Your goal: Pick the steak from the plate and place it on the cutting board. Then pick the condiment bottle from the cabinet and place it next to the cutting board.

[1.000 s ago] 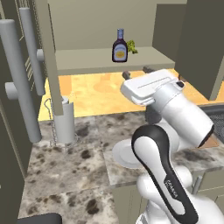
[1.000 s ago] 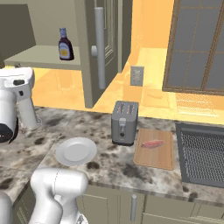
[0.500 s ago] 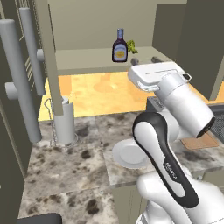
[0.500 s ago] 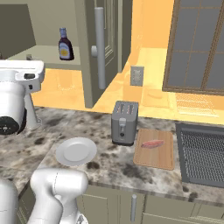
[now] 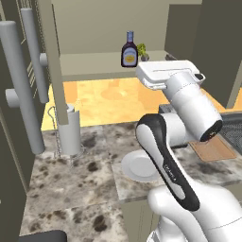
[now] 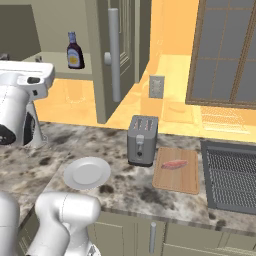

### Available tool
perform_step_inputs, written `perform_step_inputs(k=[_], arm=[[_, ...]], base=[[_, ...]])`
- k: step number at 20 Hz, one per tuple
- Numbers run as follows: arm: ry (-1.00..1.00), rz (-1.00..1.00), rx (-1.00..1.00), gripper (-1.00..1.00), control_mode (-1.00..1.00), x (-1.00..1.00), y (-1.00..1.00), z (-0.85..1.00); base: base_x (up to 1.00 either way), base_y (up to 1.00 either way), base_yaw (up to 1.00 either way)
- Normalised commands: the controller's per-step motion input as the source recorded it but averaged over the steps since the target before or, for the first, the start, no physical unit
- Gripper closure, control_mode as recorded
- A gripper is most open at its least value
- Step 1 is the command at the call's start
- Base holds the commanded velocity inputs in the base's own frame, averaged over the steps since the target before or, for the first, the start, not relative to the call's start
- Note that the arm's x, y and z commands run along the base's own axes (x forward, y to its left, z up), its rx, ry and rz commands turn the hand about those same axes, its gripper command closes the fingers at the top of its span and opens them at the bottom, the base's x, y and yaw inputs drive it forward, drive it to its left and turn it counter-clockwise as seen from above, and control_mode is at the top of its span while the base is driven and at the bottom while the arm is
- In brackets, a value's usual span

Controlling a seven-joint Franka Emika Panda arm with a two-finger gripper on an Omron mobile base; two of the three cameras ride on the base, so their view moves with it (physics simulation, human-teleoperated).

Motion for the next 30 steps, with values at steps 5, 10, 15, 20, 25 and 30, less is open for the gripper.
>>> perform_step_inputs(k=[5, 10, 15, 20, 25, 30], arm=[[0.01, -0.11, -0.03, -1.0, -1.0, 0.13, -0.14, 0.0], [0.01, -0.08, -0.04, -1.0, -1.0, 0.08, -0.11, 0.0], [0.0, -0.03, -0.02, -1.0, -1.0, 0.04, -0.01, 0.0], [0.03, -0.02, -0.01, -1.0, -1.0, 0.17, -0.04, 0.0], [0.1, -0.03, 0.0, -1.0, -1.0, 0.39, -0.25, 0.0], [0.14, -0.04, 0.04, -1.0, -1.0, 0.44, -0.28, 0.0]], base=[[0.0, 0.0, 0.0], [0.0, 0.0, 0.0], [0.0, 0.0, 0.0], [0.0, 0.0, 0.0], [0.0, 0.0, 0.0], [0.0, 0.0, 0.0]])
